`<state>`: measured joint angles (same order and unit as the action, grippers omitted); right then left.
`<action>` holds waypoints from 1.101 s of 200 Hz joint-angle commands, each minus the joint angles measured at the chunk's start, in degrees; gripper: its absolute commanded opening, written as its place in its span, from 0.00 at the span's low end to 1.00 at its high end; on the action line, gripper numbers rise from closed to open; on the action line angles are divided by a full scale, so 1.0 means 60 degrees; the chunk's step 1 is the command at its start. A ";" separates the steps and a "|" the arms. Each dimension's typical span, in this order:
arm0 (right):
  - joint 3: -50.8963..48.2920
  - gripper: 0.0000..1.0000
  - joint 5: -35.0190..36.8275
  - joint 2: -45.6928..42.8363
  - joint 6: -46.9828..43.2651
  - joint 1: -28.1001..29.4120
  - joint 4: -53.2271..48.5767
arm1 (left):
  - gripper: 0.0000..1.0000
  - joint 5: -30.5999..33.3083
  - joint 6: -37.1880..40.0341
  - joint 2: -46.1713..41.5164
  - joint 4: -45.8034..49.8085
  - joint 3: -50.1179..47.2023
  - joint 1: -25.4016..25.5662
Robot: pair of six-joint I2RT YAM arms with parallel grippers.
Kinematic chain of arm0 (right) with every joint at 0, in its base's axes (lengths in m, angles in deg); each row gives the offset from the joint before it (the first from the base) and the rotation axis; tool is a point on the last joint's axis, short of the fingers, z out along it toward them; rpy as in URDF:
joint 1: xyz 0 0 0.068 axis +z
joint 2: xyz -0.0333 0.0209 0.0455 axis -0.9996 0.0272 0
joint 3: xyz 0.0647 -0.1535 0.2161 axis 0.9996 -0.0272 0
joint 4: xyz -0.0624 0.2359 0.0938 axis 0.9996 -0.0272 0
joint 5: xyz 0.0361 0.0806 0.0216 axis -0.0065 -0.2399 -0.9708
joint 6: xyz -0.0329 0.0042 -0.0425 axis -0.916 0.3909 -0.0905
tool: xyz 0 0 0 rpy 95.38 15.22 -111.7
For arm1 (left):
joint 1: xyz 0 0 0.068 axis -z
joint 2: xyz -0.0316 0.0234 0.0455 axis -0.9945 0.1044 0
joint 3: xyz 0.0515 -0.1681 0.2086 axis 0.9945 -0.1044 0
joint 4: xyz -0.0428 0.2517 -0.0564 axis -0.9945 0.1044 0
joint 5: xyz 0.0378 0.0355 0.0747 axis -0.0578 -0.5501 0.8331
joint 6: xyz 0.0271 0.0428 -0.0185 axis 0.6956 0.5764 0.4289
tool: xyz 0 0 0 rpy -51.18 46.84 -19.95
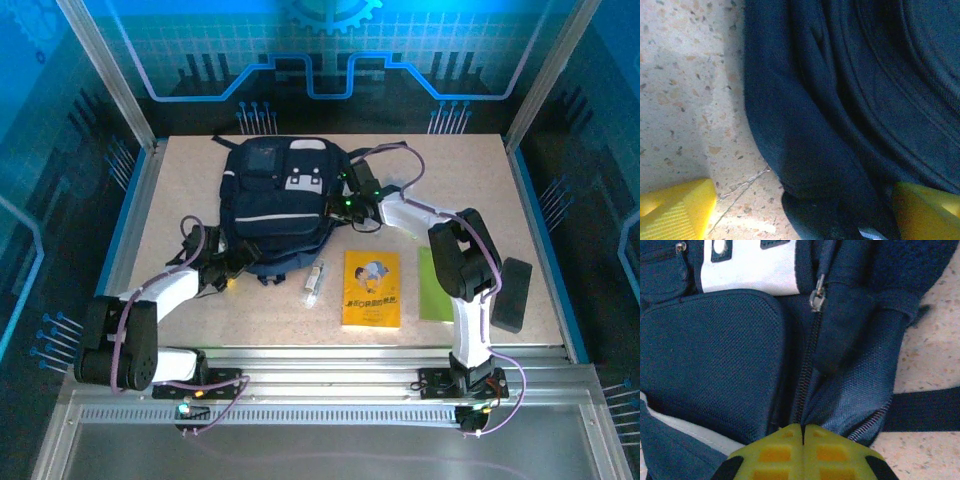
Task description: Pack books, pencil case, and school supplies into a backpack
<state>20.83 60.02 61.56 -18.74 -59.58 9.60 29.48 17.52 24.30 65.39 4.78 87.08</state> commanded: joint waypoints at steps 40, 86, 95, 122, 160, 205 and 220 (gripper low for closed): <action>-0.0632 0.00 -0.1713 -0.0701 0.0303 0.0813 0.1075 | 0.91 0.1782 0.0101 0.1095 -0.0546 0.1200 0.0007; -0.0526 0.22 -0.1173 -0.1494 -0.0681 0.0623 -0.0154 | 0.92 0.3096 0.0543 0.2168 0.0066 0.2736 -0.0901; -0.0547 0.48 -0.0876 -0.1656 -0.0893 0.0421 -0.0409 | 0.92 0.3169 0.0671 0.2326 0.0347 0.3034 -0.1095; -0.0445 0.77 -0.0660 -0.1691 -0.1011 -0.0339 -0.0542 | 0.92 0.3507 0.1032 0.2265 0.0942 0.3381 -0.1331; 0.0156 0.81 -0.0722 -0.0683 -0.0719 -0.0967 -0.0187 | 0.92 0.3210 0.0894 0.1938 0.1114 0.3086 -0.1391; 0.0912 0.78 -0.1239 0.0782 0.0010 -0.1178 0.0589 | 0.91 0.2065 0.0222 0.0392 0.1663 0.2303 -0.1141; 0.1165 0.74 -0.1480 0.1247 0.0248 -0.1186 0.0948 | 0.91 0.1790 -0.0135 -0.0259 0.1895 0.1899 -0.0928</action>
<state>24.27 54.49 64.75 -20.71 -66.38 11.28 44.54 20.58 29.24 72.91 19.66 79.69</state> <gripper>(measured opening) 0.777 0.913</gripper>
